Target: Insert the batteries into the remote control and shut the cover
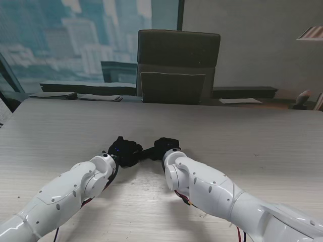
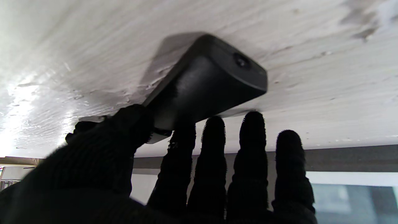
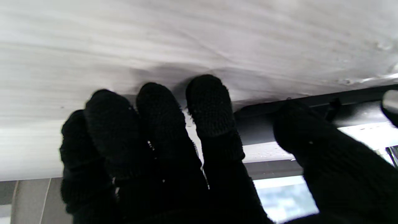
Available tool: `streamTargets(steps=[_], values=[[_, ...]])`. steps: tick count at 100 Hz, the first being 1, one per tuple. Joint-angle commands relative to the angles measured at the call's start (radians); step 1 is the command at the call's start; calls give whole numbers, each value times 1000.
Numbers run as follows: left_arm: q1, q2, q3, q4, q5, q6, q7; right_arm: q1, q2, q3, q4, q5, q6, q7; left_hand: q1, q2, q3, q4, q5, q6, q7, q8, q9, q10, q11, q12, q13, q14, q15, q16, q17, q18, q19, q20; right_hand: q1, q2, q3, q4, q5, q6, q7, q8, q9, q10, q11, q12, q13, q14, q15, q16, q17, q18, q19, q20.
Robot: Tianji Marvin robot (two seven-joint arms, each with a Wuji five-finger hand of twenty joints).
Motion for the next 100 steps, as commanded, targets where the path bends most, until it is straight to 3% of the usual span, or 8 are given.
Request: streamTargets(steps=[1,48,52,56,70,100], values=[[12,1,10,15,2,0,-26,-14,8,3,10,2,6,16,6,-14,37,7,46,-32,37,25,50,-36,36,31,31,-17,15,8,-15,-9,-1,18,54,-28,30,32,17,0,-10,-5,24,51,19,-4,21,2,9,-5,-1,3,37,12],[15,1,8,14,7,-2,-18,-57,52,68,-83,-39,-21,-9,5,-14,39,6,41,-37,33,23,45,-37,33,30,25,-19,9,6,-21,-5,-12,13,-47,-16,-58,19,-48,4,-99,-8,-78,53,-2,-6,-69,-11,-37,-8,-75,-19,-3,2],[15,1,8,14,8,-3,-16,-58,53,71,-83,-43,-24,-16,4,-14,38,6,40,-34,33,23,44,-36,32,30,25,-18,8,5,-22,-4,-13,12,-53,-16,-63,20,-82,6,-123,-10,-107,52,-8,-7,-89,-17,-50,-9,-91,-25,-13,-2],[15,1,9,14,8,-4,-14,-59,52,72,-81,-46,-28,-25,4,-14,38,6,41,-36,33,23,44,-36,32,30,24,-17,7,5,-22,-4,-14,12,-60,-14,-73,22,-118,7,-181,31,-141,52,-9,-9,-109,-23,-72,15,-105,-32,-22,-5],[13,0,12,17,9,-7,-9,-55,48,72,-73,-46,-32,-34,3,-16,40,6,40,-36,34,24,46,-37,33,30,26,-19,7,5,-23,-3,-16,11,-87,-6,-96,18,-243,25,-263,19,-222,49,-3,-5,-146,-32,-91,17,-132,-42,-36,-9],[6,-2,24,22,6,-18,-2,-27,31,51,-44,-26,-13,-18,7,-17,44,5,43,-44,40,26,47,-40,34,30,29,-18,8,6,-22,-2,-15,11,-146,20,-141,14,-270,88,-255,27,-223,64,29,-3,-132,-29,-76,27,-120,-38,-21,-2]])
